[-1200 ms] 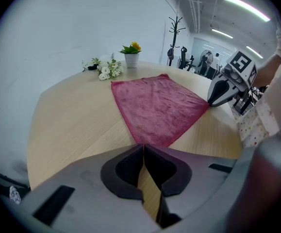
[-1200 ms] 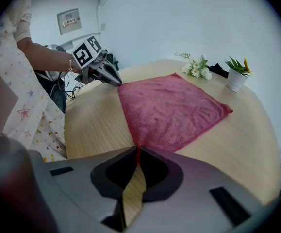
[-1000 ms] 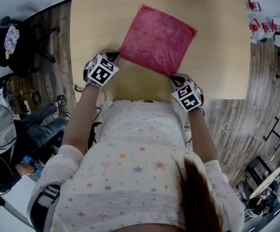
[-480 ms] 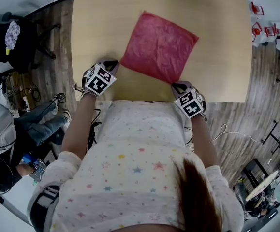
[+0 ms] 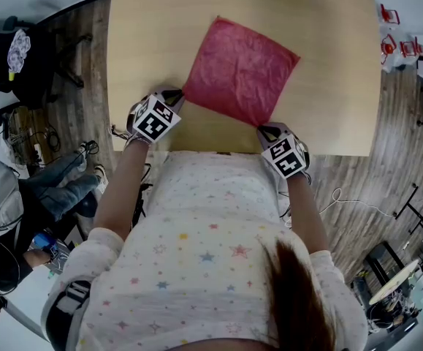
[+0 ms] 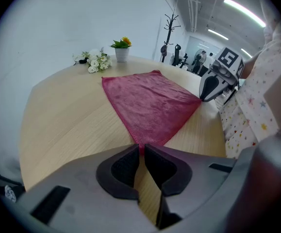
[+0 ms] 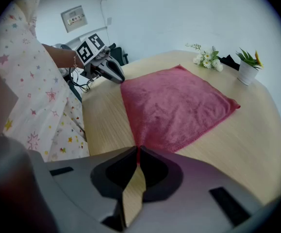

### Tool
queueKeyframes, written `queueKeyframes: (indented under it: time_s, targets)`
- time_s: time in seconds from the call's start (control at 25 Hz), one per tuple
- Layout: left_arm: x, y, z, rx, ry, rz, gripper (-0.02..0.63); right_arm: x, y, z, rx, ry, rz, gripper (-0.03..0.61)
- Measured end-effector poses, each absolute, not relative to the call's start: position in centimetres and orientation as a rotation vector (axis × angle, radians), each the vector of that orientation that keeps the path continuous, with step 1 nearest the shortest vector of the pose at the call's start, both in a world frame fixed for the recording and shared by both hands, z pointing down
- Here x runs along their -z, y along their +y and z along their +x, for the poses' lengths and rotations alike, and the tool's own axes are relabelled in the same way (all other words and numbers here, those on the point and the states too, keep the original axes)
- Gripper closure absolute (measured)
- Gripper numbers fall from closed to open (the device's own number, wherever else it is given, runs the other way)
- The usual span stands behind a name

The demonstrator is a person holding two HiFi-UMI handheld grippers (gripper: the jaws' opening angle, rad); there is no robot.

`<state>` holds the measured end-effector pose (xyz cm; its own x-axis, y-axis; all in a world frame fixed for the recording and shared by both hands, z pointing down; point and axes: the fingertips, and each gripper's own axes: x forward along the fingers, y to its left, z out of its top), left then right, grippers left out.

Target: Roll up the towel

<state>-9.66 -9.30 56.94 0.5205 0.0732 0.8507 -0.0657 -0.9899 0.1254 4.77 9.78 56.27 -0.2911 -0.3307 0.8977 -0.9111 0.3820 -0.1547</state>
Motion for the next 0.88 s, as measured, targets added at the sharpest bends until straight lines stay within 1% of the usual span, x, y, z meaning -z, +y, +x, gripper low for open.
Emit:
queueKeyframes:
  time_s: [0.32,0.6,0.88]
  targets:
    - [-57.0,-9.4,-9.7,-1.547,-0.016,2.607,0.598,-56.1,10.0,5.0,-0.917,-1.837,1.101,0.558]
    - [-55.5,-10.7,-9.2,-1.522,-0.021,2.556,0.598,-54.5,9.2,4.9,-1.060,-1.894,1.101,0.558]
    - [-54.5,-12.2,-6.6,-1.507,-0.009,2.546,0.598,-54.1,8.1,6.8,-1.102,-1.901,1.129,0.555]
